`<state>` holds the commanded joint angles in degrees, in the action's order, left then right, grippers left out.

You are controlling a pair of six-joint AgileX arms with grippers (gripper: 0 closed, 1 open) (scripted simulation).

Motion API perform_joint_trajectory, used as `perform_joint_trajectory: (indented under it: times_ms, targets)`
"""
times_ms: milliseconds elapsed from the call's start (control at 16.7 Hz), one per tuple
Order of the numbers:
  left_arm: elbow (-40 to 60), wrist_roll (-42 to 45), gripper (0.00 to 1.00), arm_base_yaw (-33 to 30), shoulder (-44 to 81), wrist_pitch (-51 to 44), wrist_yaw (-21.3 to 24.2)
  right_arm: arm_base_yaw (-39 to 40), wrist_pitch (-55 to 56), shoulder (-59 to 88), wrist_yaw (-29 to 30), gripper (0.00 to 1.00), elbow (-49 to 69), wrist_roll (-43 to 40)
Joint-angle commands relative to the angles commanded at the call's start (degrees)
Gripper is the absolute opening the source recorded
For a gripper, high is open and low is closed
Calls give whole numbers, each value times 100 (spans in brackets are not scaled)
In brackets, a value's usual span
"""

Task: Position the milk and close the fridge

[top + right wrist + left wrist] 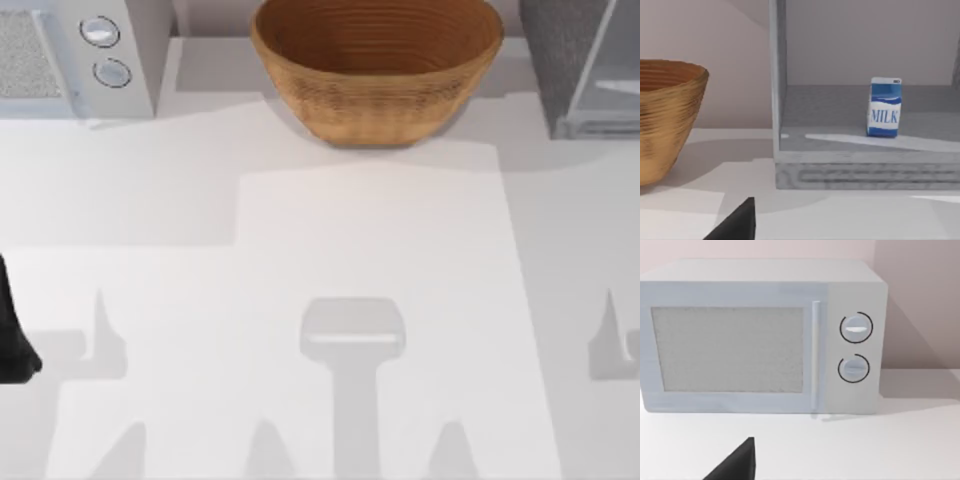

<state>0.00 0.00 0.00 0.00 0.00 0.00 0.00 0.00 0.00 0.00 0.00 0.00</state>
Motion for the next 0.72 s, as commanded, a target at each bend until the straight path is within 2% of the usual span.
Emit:
perform_joint_trajectory:
  times_ms: [360,540,720]
  targets:
    - [0,0,100,0,0,0,0,41,-366,-310,4,100,335,-28]
    - [0,0,100,0,0,0,0,138,-1280,-1050,-13,100,939,-53]
    - [0,0,100,0,0,0,0,214,-2731,-2114,-26,100,1804,-23]
